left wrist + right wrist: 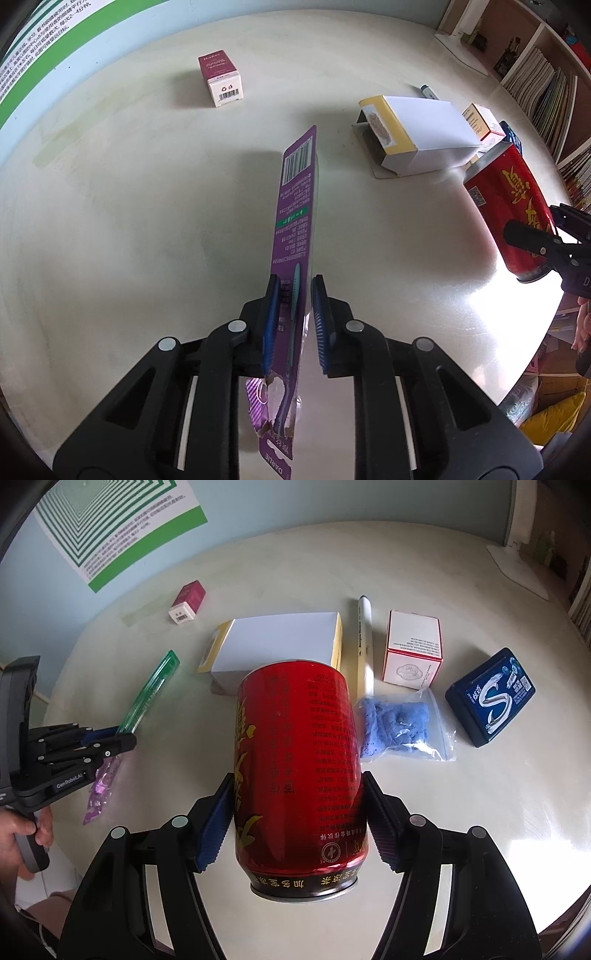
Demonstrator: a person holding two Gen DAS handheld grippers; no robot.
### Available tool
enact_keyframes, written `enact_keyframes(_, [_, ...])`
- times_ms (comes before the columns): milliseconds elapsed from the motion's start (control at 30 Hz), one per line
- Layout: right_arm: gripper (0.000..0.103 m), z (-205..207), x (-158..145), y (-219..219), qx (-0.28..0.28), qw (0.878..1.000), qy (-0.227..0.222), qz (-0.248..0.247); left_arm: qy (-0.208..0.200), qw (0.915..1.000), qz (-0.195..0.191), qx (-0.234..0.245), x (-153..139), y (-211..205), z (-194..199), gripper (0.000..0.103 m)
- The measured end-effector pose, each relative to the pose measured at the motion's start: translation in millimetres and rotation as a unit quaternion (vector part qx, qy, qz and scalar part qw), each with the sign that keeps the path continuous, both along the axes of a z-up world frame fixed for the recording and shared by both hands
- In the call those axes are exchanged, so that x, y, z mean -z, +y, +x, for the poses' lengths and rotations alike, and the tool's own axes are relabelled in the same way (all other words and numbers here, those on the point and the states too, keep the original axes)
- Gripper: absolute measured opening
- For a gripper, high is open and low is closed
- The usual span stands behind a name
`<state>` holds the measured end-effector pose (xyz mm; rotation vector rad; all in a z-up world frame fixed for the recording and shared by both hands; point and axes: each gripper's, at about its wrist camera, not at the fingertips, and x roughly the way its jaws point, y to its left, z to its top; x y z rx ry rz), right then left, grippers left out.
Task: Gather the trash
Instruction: 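Carry the can and toothbrush package over the wastebasket with both tools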
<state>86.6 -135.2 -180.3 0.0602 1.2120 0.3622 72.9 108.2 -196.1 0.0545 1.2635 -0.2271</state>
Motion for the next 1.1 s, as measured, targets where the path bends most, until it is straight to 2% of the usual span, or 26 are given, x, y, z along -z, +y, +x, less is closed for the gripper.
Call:
enact_keyframes(367, [0.067, -10.3, -12.6, -11.8, 0.021, 1.0, -0.014, 0.012, -0.008, 0.9998, -0.01, 0.014, -14.4, -12.0, -11.4, 0.012])
enact_keyframes(667, [0.067, -29.1, -34.0, -39.1, 0.053, 0.998, -0.038, 0.02, -0.038, 0.998, -0.015, 0.049, -51.6, -24.7, -16.9, 0.012])
enact_keyframes(967, [0.067, -72.2, -48.1, -98.3, 0.133, 0.989, -0.054, 0.02, -0.04, 0.9912, -0.03, 0.122, -60.3, -89.1, -23.1, 0.012])
enact_keyframes(1100, [0.067, -101.7, -47.7, -127.8, 0.18, 0.982, -0.054, 0.019, -0.039, 0.9828, -0.029, 0.178, -61.9, -131.0, -35.0, 0.012])
